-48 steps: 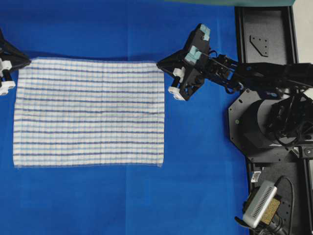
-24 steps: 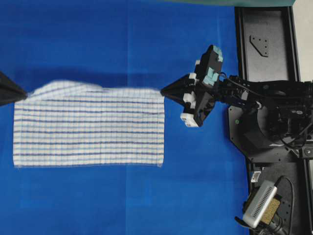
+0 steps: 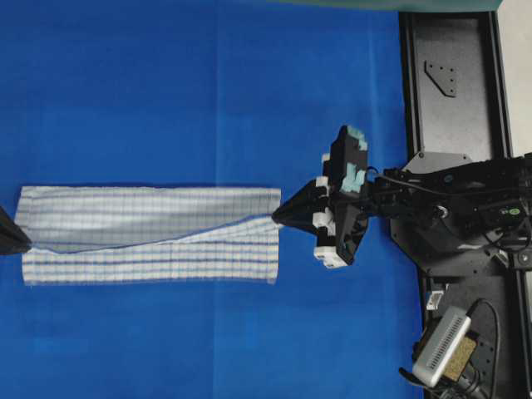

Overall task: Fold the blue towel.
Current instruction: 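Grasp far corners and fold them toward the near edge, then release the folded edge and reposition both grippers at the towel ends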

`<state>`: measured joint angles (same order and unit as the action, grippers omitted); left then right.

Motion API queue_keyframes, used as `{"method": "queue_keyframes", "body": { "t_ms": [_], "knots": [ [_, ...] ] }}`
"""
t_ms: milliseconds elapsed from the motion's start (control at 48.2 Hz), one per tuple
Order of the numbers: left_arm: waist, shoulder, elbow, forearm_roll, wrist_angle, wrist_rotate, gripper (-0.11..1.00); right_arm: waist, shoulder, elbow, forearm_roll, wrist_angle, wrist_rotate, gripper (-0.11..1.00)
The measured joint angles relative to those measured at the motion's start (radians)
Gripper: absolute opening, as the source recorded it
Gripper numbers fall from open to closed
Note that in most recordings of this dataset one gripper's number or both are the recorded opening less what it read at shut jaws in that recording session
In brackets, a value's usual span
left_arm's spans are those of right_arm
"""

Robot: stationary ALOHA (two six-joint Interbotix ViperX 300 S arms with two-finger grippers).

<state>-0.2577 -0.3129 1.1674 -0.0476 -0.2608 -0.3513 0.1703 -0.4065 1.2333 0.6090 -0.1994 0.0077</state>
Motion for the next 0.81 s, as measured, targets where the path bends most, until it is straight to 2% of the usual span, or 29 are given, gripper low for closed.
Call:
{"method": "queue_keyframes", "body": {
  "t_ms": [208, 685, 726, 809],
  "knots": [
    [-0.017, 0.028, -0.014, 0.000, 0.000, -0.005, 0.05, 0.044, 0.066, -0.031, 0.021, 0.000, -0.002, 0.18],
    [-0.017, 0.118, -0.038, 0.000, 0.008, -0.006, 0.06, 0.064, 0.115, -0.057, 0.023, 0.017, -0.003, 0.19],
    [-0.017, 0.118, -0.040, 0.000, 0.009, -0.008, 0.06, 0.064, 0.115, -0.058, 0.025, 0.017, -0.002, 0.23],
    [-0.008, 0.118, -0.040, 0.000, 0.009, -0.011, 0.11, 0.066, 0.115, -0.058, 0.025, 0.017, -0.003, 0.47]
  ]
}}
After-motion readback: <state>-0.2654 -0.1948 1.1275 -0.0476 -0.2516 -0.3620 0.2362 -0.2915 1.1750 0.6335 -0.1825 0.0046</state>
